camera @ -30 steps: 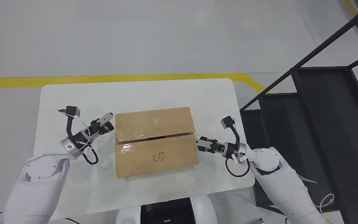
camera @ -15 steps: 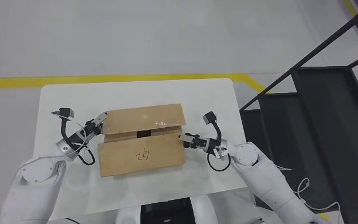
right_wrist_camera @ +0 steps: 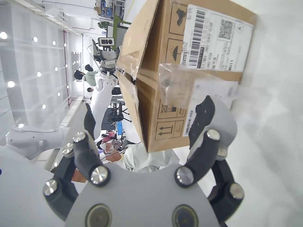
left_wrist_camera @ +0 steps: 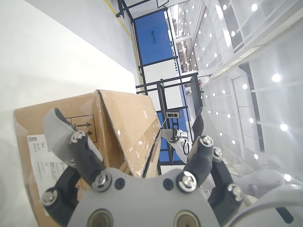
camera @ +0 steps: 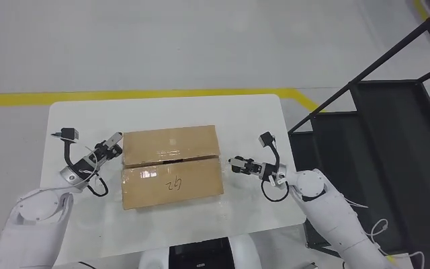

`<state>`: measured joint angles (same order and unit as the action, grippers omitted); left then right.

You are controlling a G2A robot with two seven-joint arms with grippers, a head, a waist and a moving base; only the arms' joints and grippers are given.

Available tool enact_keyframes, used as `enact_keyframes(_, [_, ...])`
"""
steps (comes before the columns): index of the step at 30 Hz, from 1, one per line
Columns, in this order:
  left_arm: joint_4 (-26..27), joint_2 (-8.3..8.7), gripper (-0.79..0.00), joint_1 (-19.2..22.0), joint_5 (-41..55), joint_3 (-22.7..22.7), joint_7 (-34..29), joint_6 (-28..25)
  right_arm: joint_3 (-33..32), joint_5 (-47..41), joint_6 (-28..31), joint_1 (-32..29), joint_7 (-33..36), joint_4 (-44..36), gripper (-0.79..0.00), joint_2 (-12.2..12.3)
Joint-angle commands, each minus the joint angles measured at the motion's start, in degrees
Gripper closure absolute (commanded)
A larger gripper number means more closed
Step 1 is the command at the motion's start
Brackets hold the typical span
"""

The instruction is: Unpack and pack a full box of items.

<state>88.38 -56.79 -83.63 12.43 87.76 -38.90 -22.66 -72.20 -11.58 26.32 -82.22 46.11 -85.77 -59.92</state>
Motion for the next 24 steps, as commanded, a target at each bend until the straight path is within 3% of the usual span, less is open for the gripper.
enact_keyframes(1, [0.2,-0.05,-0.785,-0.1,0.0,-0.1,0.2,-0.1,-1.6,-0.1,-0.2,-0.8,0.3,-1.0,-0.785,0.3])
enact_keyframes(5, [0.2,-0.17,-0.785,-0.2,0.2,-0.4,0.5,-0.6,-3.6,2.1,1.0,-1.9,0.8,-2.5,-0.785,0.8])
enact_keyframes(12, [-0.5,-0.37,-0.785,0.6,-0.8,-0.4,2.3,-3.3,-2.6,2.3,11.4,-3.1,5.2,-4.1,-0.785,1.1])
enact_keyframes(18, [0.3,-0.26,-0.785,0.9,-1.8,2.6,5.8,-6.0,-2.2,6.4,18.9,-3.1,0.9,-6.0,-0.785,0.9])
enact_keyframes(20, [0.6,-0.28,-0.785,0.7,-1.5,3.2,6.6,-6.6,-2.2,7.5,19.0,-2.7,-1.3,-5.9,-0.785,0.8])
enact_keyframes(24, [1.0,-0.42,-0.785,0.3,-1.1,3.2,7.5,-6.6,-1.1,7.7,10.6,-1.4,-7.1,-4.2,-0.785,0.2])
